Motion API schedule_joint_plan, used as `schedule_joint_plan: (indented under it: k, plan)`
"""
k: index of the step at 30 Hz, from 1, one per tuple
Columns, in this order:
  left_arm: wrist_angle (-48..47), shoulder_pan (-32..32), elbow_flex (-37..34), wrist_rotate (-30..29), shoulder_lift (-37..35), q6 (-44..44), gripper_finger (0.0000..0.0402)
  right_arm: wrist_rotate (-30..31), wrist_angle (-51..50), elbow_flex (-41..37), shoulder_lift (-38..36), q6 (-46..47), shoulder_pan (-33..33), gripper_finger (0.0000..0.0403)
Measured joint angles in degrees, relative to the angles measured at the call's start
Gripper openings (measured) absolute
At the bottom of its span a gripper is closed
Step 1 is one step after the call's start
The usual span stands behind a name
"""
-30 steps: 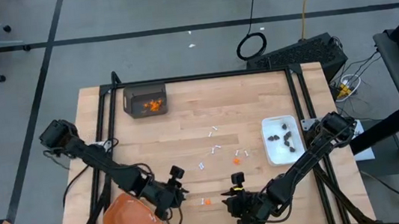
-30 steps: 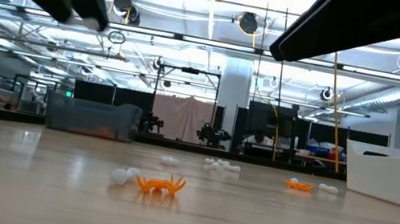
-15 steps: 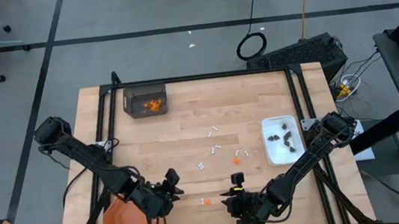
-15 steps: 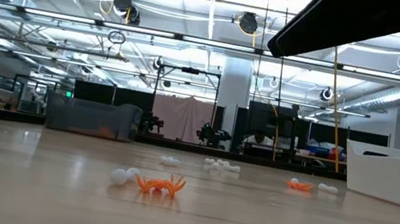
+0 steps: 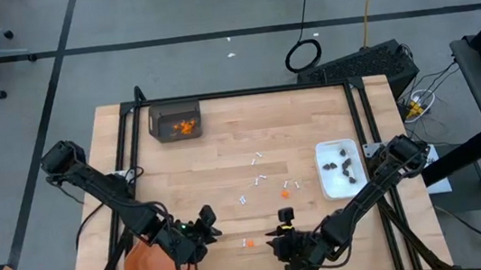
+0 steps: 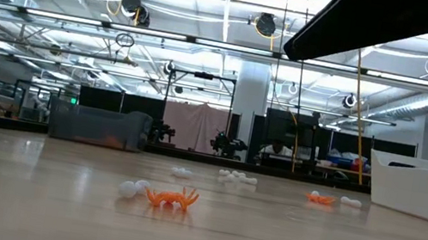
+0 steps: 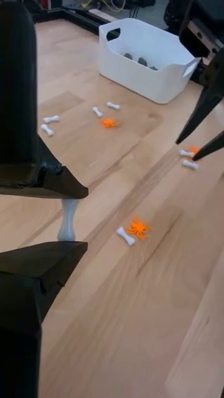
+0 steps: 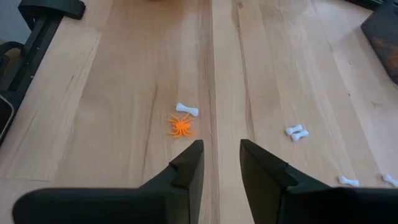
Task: Sort Halloween decoration
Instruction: Put the white bone toy into the orange bin
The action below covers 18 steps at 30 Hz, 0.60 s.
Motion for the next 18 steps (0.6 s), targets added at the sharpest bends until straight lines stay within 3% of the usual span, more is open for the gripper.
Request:
schedule_joint_plan:
  k: [18]
  plan:
    - [-4.6,-4.9,0.0,-0.2,-2.7,-22.1,0.0093,0.0,0.0,0.0,0.0,0.0,0.0,0.0088]
